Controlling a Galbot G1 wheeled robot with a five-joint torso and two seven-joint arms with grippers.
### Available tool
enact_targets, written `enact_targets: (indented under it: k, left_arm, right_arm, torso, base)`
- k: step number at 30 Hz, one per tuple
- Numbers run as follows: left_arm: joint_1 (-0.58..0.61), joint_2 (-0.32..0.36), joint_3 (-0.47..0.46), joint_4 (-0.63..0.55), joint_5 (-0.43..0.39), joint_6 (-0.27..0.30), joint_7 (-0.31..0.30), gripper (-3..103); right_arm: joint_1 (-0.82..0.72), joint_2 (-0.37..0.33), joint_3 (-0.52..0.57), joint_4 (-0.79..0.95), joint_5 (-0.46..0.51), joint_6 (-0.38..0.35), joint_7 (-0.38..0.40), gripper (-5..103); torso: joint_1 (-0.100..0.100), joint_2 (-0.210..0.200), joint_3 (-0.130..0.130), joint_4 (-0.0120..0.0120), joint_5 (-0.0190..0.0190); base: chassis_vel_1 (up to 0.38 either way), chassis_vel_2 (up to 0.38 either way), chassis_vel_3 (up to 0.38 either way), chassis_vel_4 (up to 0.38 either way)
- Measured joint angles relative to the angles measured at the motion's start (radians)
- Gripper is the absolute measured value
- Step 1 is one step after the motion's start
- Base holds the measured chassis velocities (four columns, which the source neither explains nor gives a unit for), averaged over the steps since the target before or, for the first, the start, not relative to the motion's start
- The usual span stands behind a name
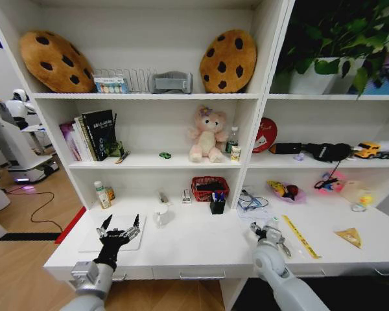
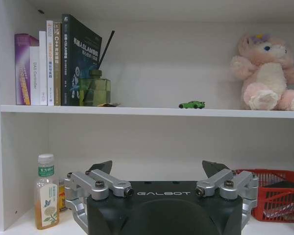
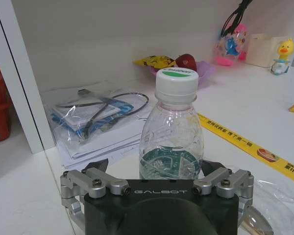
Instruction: Organize the objects on the table.
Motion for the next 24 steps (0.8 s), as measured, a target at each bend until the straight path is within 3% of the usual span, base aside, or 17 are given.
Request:
enact_targets:
  k: [2, 9, 12, 15, 16, 17, 19, 24]
  left_arm:
    - [0.0, 0.0, 0.0, 0.0, 0.0, 0.0, 0.0, 100]
    - [0.0, 0.0, 0.0, 0.0, 0.0, 0.0, 0.0, 100]
    - [0.0, 0.0, 0.0, 0.0, 0.0, 0.0, 0.0, 100]
    - [0.0, 0.0, 0.0, 0.0, 0.0, 0.0, 0.0, 100]
    - [0.0, 0.0, 0.0, 0.0, 0.0, 0.0, 0.0, 100]
    - [0.0, 0.0, 0.0, 0.0, 0.0, 0.0, 0.0, 100]
    - [0.0, 0.0, 0.0, 0.0, 0.0, 0.0, 0.0, 100]
    - [0.0, 0.0, 0.0, 0.0, 0.0, 0.0, 0.0, 100]
  right_arm:
    - [0.005, 0.003, 0.001, -0.012, 0.003, -0.003, -0.007, 101]
    - [0.015, 0.016, 0.002, -0.035, -0.006, -0.004, -0.016, 83]
    - [0.011, 0.019, 0.003, -0.023, -0.02, -0.003, -0.015, 66]
    - [0.006, 0.019, 0.003, -0.015, -0.029, -0.002, -0.015, 61]
    - [-0.005, 0.017, 0.008, 0.005, -0.067, 0.002, -0.017, 50]
    - [-0.005, 0.017, 0.008, 0.005, -0.067, 0.002, -0.017, 50]
    - [-0.035, 0.005, 0.019, 0.056, -0.147, 0.012, -0.04, 40]
    - [-0.064, -0.024, 0.028, 0.158, -0.217, 0.013, -0.064, 30]
  torso:
    - [0.0, 0.0, 0.0, 0.0001, 0.0]
    - [0.0, 0.0, 0.0, 0.0001, 0.0]
    - [0.0, 0.0, 0.0, 0.0001, 0.0]
    - [0.0, 0.0, 0.0, 0.0001, 0.0001]
    - [0.0, 0.0, 0.0, 0.0001, 0.0]
    - [0.0, 0.0, 0.0, 0.0001, 0.0]
    - [0.0, 0.0, 0.0, 0.0, 0.0]
    - [0.0, 0.0, 0.0, -0.0001, 0.0]
  base:
    - [0.0, 0.0, 0.0, 0.0]
    - [0.0, 0.0, 0.0, 0.0]
    - [0.0, 0.0, 0.0, 0.0]
    - [0.0, 0.0, 0.0, 0.0]
    - [0.0, 0.0, 0.0, 0.0]
    - [0.0, 0.0, 0.0, 0.0]
    - [0.0, 0.0, 0.0, 0.0]
    - [0.0, 0.0, 0.0, 0.0]
